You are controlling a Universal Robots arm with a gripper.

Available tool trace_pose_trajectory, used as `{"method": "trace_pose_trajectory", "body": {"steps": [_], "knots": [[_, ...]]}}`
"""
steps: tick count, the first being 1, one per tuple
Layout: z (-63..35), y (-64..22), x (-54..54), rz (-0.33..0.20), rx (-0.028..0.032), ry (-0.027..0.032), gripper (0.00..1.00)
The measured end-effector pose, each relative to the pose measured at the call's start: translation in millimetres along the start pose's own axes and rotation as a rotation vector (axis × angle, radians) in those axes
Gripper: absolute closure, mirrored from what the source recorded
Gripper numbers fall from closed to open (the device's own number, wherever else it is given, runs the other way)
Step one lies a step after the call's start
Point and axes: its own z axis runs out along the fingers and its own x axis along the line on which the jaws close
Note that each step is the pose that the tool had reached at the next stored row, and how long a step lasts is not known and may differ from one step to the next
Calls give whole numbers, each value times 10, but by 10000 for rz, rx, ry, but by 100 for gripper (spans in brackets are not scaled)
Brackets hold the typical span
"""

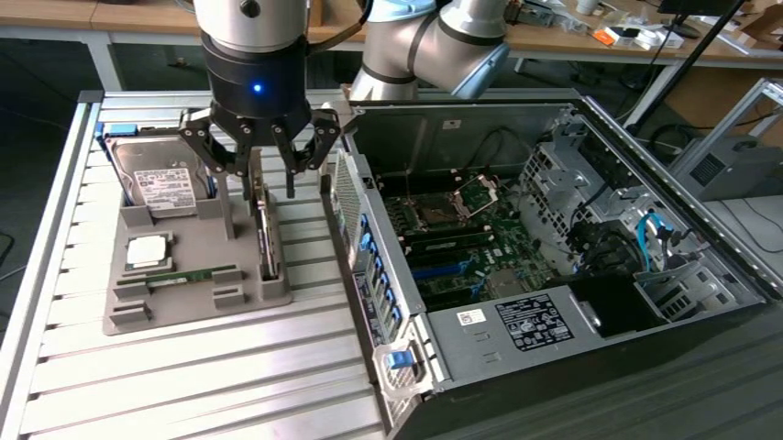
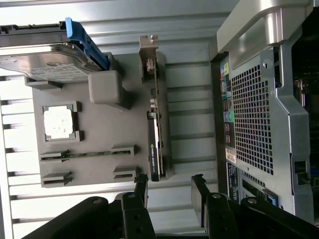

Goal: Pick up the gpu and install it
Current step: 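Pick up the gpu and move the gpu toward the slot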

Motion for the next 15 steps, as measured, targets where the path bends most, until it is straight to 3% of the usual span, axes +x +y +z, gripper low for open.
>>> {"method": "trace_pose_trajectory", "body": {"steps": [15], "knots": [[30, -8, 0, 1, 0, 0, 52]]}}
